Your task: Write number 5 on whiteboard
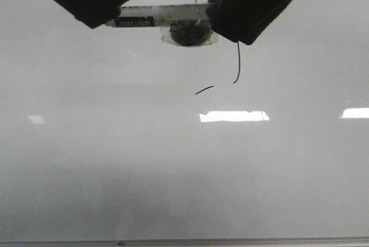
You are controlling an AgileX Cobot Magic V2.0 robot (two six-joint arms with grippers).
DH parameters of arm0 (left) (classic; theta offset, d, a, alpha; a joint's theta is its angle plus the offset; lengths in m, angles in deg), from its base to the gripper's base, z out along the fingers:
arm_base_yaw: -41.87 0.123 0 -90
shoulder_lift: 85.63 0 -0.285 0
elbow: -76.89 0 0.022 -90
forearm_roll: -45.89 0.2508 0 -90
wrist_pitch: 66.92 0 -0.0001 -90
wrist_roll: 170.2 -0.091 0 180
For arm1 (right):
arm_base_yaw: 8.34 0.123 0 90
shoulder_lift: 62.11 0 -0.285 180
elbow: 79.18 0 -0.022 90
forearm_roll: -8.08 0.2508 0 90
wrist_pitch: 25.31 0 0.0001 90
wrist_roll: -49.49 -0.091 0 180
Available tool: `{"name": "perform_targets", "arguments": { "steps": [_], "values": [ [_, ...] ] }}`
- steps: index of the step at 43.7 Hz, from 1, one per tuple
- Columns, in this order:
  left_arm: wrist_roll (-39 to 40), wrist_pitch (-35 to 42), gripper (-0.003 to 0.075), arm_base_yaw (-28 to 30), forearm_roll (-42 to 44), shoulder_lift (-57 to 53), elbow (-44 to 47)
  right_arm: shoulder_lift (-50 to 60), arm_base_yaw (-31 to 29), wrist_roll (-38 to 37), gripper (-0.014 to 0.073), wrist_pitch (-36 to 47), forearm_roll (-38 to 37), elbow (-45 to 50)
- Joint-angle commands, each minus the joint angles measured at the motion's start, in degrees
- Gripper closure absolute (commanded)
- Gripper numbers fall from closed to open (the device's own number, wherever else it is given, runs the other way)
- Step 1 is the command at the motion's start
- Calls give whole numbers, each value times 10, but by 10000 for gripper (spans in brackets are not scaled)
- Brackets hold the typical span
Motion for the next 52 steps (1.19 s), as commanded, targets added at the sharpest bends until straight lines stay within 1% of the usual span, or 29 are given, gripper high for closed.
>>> {"name": "perform_targets", "arguments": {
  "steps": [1, 4, 8, 12, 15, 25, 36, 39, 42, 45, 49, 51, 52],
  "values": [
    [-4, 31, 289, -5, -15, -11, -19, 29, 4, 5, 657, 32, 21, -13],
    [-4, 30, 303, -5, -22, -7, -19, 36, 4, 5, 657, 34, 29, -13],
    [-18, 32, 303, -5, -40, -5, -19, 42, 4, 5, 657, 34, 34, -13],
    [-18, 47, 321, -5, -54, -7, -19, 44, 4, 5, 657, 33, 36, -13],
    [-19, 52, 358, -5, -57, -7, -19, 44, 4, 5, 657, 34, 41, -13],
    [-19, 51, 523, -5, -57, -7, -19, 46, 4, 5, 657, 34, 53, -13],
    [-19, 51, 729, -5, -57, -7, -19, 47, 4, 5, 657, 35, 66, -13],
    [-19, 52, 741, -5, -57, -7, -19, 47, 4, 5, 642, 37, 73, -13],
    [-19, 52, 741, -5, -57, -7, -19, 47, 4, 5, 574, 37, 76, -13],
    [-19, 52, 741, -5, -57, -7, -19, 47, 4, 4, 448, 37, 76, -13],
    [-18, 53, 741, 0, -57, -7, -19, 49, -1, -14, 232, 33, 75, -13],
    [-14, 53, 741, 7, -59, -7, -17, 53, -8, -33, 161, 33, 75, -13],
    [-13, 53, 741, 12, -61, -7, -15, 57, -16, -38, 140, 33, 72, -12]
  ]
}}
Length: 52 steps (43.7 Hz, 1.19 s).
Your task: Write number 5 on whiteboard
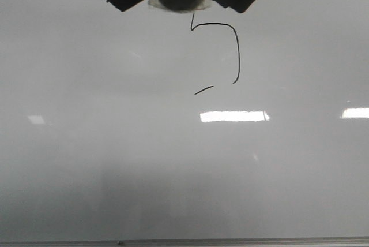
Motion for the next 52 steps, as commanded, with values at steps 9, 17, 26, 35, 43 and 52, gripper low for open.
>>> {"name": "perform_targets", "arguments": {
  "steps": [9, 17, 26, 35, 43, 52],
  "values": [
    [19, 56, 740, 104, -68, -34, 31, 106, -106, -54, 207, 55, 13, 61],
    [54, 135, 740, 237, -116, -99, 102, 220, -216, -184, 258, 160, 13, 193],
    [112, 201, 741, 413, -122, -176, 186, 348, -323, -257, 445, 205, 13, 305],
    [137, 294, 741, 561, -128, -214, 268, 425, -344, -260, 664, 216, 13, 353],
    [137, 399, 741, 619, -173, -188, 301, 437, -344, -260, 660, 213, 13, 358],
    [137, 494, 741, 622, -173, -114, 299, 437, -344, -260, 660, 207, 13, 358]
  ]
}}
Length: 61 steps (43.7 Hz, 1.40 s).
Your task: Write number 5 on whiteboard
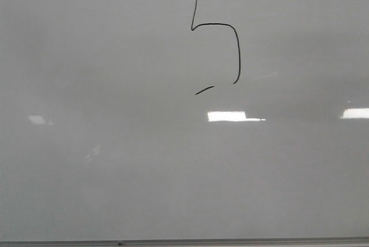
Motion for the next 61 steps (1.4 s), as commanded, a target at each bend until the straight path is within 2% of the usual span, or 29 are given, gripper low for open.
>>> {"name": "perform_targets", "arguments": {
  "steps": [1, 15, 30, 35, 44, 56, 61],
  "values": [
    [6, 84, 740, 1, -13, 32, -18, -2, -3, 0, 660, 37, 10, -15],
    [5, 179, 740, 1, -8, 125, -20, -2, -3, 0, 660, 40, 10, -5],
    [2, 164, 735, -8, 12, 180, -76, -2, -3, 0, 660, 55, 10, 23],
    [2, 151, 673, -8, 12, 198, -86, -2, -3, 0, 660, 57, 10, 23],
    [2, 148, 489, -8, 18, 214, -87, -2, -3, 0, 660, 58, 10, 23],
    [1, 154, 470, -8, 28, 227, -87, -2, -3, 0, 660, 58, 10, 23],
    [1, 158, 405, -8, 29, 227, -87, -2, -3, 0, 660, 58, 10, 23]
  ]
}}
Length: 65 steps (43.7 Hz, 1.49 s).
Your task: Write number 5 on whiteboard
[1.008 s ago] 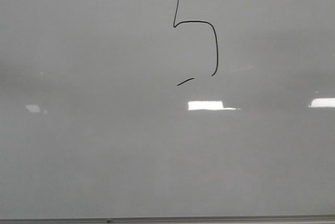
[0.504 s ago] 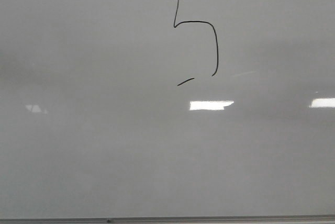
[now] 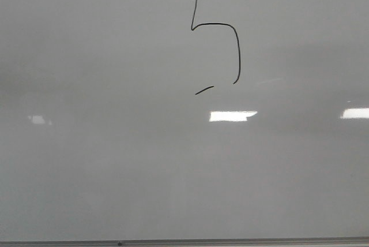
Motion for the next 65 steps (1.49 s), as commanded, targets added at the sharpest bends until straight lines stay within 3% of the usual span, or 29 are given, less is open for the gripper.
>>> {"name": "perform_targets", "arguments": {
  "steps": [1, 7, 12, 26, 41, 46, 56, 60, 65],
  "values": [
    [1, 40, 385, -4, 0, -17, -18, -2, -3, 1, 660, 43, 10, -15],
    [1, 41, 248, -4, 0, -17, -18, -2, -3, 1, 662, 43, 10, -15],
    [1, 41, 180, -4, 0, -22, -18, -2, -3, 1, 662, 43, 10, -15],
    [1, 16, 172, 5, 2, -99, -1, -1, -3, 1, 662, 53, 10, -15],
    [1, -20, 181, -4, -5, -285, 46, 14, -3, 1, 662, 91, 10, -15],
    [1, -27, 276, -35, -4, -351, 66, 44, -3, 2, 662, 96, 6, -14],
    [1, -32, 618, -126, -5, -499, 147, 122, -3, 2, 662, 101, -11, 0],
    [1, -35, 721, -150, -5, -553, 179, 150, -3, 2, 662, 102, -11, 7],
    [1, -43, 741, -173, -5, -628, 209, 176, -3, 2, 664, 110, -11, 7]
  ]
}}
